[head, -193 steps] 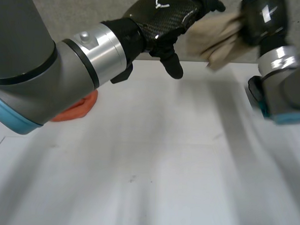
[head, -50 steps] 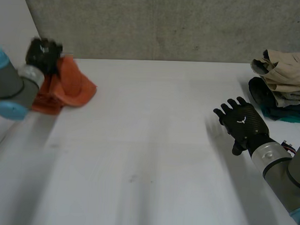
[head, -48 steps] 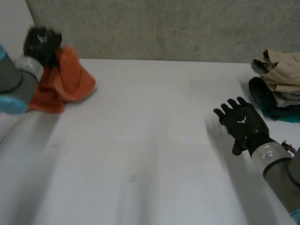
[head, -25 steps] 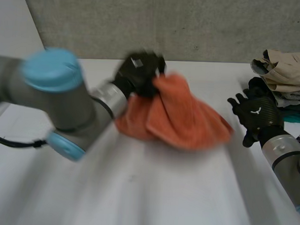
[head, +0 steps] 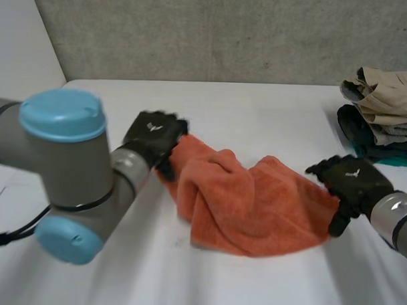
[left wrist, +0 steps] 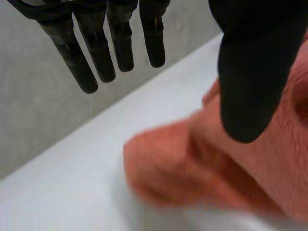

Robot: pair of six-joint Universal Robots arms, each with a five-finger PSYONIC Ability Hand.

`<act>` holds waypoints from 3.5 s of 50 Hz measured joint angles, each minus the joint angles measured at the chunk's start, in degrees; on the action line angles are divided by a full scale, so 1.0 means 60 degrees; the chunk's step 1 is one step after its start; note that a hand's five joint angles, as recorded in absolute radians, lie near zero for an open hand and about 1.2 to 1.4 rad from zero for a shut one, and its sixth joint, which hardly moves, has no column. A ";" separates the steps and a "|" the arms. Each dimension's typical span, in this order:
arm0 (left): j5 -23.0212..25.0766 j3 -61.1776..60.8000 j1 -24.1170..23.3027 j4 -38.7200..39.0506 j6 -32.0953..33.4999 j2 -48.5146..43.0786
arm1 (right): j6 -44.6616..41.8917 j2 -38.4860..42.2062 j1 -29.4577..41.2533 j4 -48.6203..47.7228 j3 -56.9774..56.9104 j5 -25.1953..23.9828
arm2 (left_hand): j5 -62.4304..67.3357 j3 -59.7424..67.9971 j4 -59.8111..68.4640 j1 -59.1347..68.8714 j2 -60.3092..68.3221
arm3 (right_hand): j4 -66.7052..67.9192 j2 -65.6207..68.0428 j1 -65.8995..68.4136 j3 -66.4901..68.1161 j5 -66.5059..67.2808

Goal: Fold the laundry.

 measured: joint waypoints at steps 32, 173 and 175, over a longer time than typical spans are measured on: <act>0.1469 0.0351 0.0234 0.0841 -0.1052 -0.2274 | -0.0160 0.1662 0.0052 -0.3147 0.1115 -0.1206 | 0.6879 0.7148 0.7216 0.7094 0.7237 | 0.9336 0.9210 0.8343 0.9287 0.9037; 0.0353 0.2861 0.2590 0.3415 -0.1336 -0.0482 | 0.0919 0.2206 0.2462 -0.5096 -0.5368 0.2230 | 0.6769 0.7263 0.7356 0.6317 0.7342 | 0.9415 0.9281 0.8344 0.9380 0.9256; 0.0414 0.2055 0.2564 0.3344 -0.1178 -0.0456 | 0.0917 0.2324 0.2458 -0.4700 -0.4938 0.2006 | 0.6771 0.7282 0.7357 0.6317 0.7353 | 0.9416 0.9281 0.8343 0.9380 0.9256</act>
